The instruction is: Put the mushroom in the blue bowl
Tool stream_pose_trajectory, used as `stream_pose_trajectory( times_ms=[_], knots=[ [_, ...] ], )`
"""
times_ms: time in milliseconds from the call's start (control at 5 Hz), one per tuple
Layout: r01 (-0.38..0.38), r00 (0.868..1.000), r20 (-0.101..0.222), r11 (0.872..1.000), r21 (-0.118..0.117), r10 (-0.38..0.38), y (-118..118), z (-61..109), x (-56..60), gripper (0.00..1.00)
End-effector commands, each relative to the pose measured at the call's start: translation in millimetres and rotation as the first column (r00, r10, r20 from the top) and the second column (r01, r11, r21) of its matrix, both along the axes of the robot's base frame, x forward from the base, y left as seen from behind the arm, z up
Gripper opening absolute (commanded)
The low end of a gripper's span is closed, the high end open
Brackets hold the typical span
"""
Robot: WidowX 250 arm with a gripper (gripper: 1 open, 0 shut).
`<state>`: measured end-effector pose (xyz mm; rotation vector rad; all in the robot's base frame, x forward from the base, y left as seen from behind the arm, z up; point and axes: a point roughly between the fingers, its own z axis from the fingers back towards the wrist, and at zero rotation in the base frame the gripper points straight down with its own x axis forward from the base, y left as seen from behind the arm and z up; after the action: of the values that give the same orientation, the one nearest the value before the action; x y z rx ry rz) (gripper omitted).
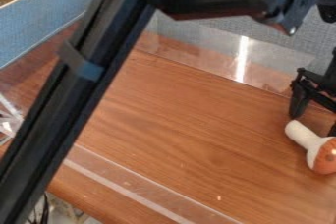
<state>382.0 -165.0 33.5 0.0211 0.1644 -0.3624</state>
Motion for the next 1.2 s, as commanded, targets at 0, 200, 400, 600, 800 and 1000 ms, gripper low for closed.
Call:
stream_pose_trajectory(
  times_ms=[0, 200, 400, 600, 800, 1000],
  knots=[
    [0.014, 0.992, 0.126, 0.998, -0.054, -0.007, -8.2, 54.3, 4.0, 0.0],
    [0.012, 0.991, 0.134, 0.998, -0.059, -0.004, -7.7, 61.9, 1.9, 0.0],
    [0.008, 0.989, 0.149, 0.998, -0.065, 0.002, -7.1, 73.4, -0.1, 0.0],
    [0.006, 0.986, 0.164, 0.997, -0.071, 0.006, -6.0, 85.3, -3.0, 0.0],
    [0.002, 0.986, 0.166, 0.998, -0.067, 0.01, -6.4, 89.7, -3.7, 0.0],
    [0.004, 0.989, 0.146, 0.998, -0.056, 0.005, -9.2, 85.5, -1.9, 0.0]
  ],
)
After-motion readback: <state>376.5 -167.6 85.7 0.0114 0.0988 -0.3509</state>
